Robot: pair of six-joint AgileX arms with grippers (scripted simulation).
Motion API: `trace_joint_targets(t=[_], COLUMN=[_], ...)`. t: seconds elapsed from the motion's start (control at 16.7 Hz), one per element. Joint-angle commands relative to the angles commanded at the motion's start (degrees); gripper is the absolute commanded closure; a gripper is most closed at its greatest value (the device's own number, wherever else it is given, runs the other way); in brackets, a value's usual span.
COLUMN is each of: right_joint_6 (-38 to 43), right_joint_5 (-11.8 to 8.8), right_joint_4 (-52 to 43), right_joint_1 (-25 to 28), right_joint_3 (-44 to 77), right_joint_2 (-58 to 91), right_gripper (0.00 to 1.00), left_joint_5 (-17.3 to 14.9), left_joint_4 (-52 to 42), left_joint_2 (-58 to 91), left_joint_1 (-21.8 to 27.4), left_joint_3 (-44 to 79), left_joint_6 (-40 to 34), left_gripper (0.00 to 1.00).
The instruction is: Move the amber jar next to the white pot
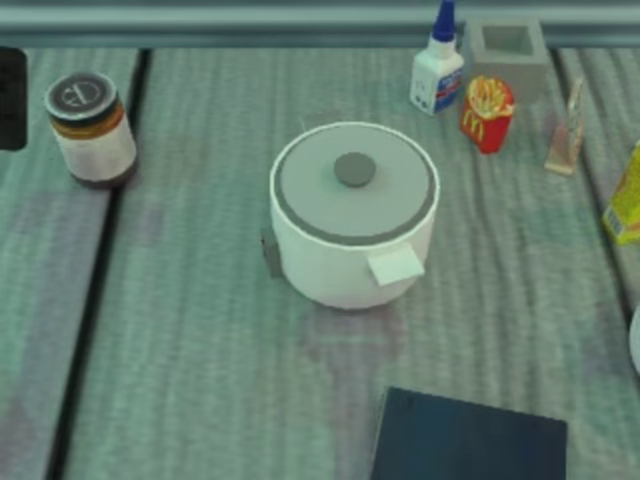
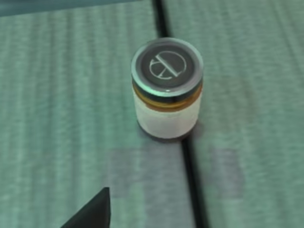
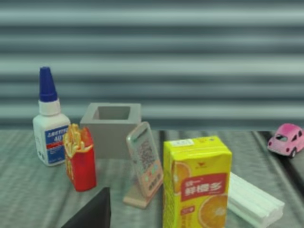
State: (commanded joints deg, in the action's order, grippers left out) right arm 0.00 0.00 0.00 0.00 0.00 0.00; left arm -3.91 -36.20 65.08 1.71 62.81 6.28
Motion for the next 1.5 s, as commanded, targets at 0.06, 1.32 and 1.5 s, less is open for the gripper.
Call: trace_joint_targets(t=[0.06, 1.32, 1.5], right_joint_6=[0.0, 0.0, 0.0], right_joint_5=[0.0, 0.0, 0.0], right_joint_4=[0.0, 0.0, 0.0], right_joint_1=[0.0, 0.0, 0.0], right_joint_3=[0.0, 0.0, 0.0], right_joint_2=[0.0, 0.0, 0.0], right_gripper=[0.0, 0.0, 0.0], left_joint_5=[-0.08, 1.04, 1.04], left_joint_4=[-2.76, -40.23, -40.23], left_joint_2=[5.38, 82.27, 82.27], left_joint_1=[0.0, -0.57, -0.57], left_joint_3=[5.73, 82.17, 82.17], left_joint_6=[0.45, 6.01, 6.01], left_gripper=[0.0, 0.0, 0.0])
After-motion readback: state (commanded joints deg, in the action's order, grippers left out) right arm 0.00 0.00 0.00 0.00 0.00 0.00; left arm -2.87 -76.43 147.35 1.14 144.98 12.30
